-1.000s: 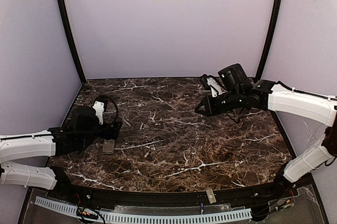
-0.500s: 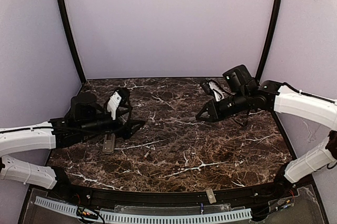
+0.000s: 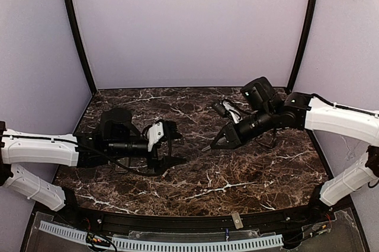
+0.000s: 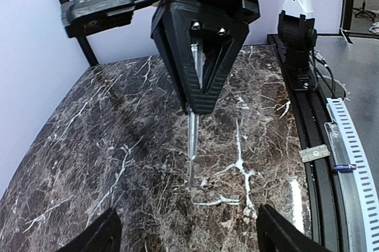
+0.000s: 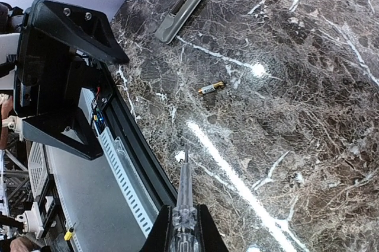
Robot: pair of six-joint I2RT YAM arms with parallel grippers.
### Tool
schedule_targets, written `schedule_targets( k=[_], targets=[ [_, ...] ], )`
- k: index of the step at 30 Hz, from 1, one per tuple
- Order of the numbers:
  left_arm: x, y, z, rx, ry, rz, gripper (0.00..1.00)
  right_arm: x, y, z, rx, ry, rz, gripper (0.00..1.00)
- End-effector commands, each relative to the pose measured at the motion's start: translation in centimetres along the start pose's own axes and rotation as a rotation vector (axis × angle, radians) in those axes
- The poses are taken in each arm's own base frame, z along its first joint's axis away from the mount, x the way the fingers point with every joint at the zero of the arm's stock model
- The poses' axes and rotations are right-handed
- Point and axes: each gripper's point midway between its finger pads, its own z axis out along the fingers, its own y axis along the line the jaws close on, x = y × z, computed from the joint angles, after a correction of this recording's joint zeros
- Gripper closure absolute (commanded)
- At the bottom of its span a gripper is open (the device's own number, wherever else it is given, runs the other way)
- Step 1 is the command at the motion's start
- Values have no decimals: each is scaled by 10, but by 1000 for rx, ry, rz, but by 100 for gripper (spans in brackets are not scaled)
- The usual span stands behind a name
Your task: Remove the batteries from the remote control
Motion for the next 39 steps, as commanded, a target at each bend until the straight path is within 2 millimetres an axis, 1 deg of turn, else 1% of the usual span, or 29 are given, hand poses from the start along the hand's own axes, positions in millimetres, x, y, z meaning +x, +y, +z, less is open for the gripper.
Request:
schedule_targets(
  k=[1, 3, 4, 5, 6, 7, 9, 10, 11, 16, 18, 19, 20, 21, 22, 23, 29, 30, 32, 33, 35, 38, 39],
  targets=[
    [-28, -16, 3, 96, -93, 92, 23, -5, 19, 3, -42, 8, -25, 100],
    [-29, -17, 7, 97, -89, 98, 26, -5, 21, 6, -46, 16, -30, 100],
    [-25, -19, 12, 98, -76, 96, 28, -5, 23, 8, -49, 22, -34, 100],
    [-27, -18, 14, 94, -77, 98, 30, -4, 24, 10, -52, 28, -32, 100],
    [-23, -19, 19, 88, -61, 98, 34, -4, 26, 12, -56, 33, -34, 100],
    [-25, -18, 22, 82, -63, 104, 36, -4, 27, 14, -58, 37, -36, 100],
    [-19, -19, 33, 70, -42, 111, 42, -4, 30, 18, -60, 46, -40, 100],
    [-19, -18, 35, 59, -40, 117, 46, -4, 31, 19, -62, 48, -43, 100],
    [-16, -18, 40, 56, -32, 119, 48, -4, 33, 20, -63, 50, -44, 100],
    [-12, -14, 50, 15, -15, 126, 61, -4, 37, 23, -71, 56, -50, 100],
    [-10, -11, 52, -3, -8, 126, 69, -4, 39, 24, -78, 59, -50, 100],
    [-8, -10, 53, -12, -4, 124, 80, -4, 40, 24, -83, 59, -52, 100],
    [-9, -10, 54, -13, -7, 121, 85, -5, 41, 24, -86, 58, -53, 100],
    [-8, -10, 55, -14, -7, 119, 93, -5, 41, 25, -90, 58, -55, 100],
    [-9, -10, 55, -15, -12, 116, 96, -6, 42, 25, -91, 59, -57, 100],
    [-9, -10, 55, -18, -12, 115, 99, -6, 42, 26, -93, 61, -56, 100],
    [-14, -11, 53, -28, -46, 92, 100, -11, 39, 27, -70, 48, -51, 99],
    [-12, -13, 51, -26, -43, 86, 100, -13, 38, 26, -57, 35, -48, 91],
    [-8, -12, 48, -38, -41, 61, 100, -19, 35, 21, -29, 4, -49, 67],
    [-4, -13, 46, -40, -38, 42, 100, -23, 33, 18, -11, -15, -53, 60],
    [2, -13, 41, -54, -40, 3, 100, -29, 31, 13, 14, -43, -61, 52],
    [8, -13, 35, -72, -52, -69, 100, -37, 24, 5, 60, -86, -65, 47],
    [14, -14, 34, -76, -47, -108, 100, -40, 20, 1, 86, -104, -62, 45]
  ],
)
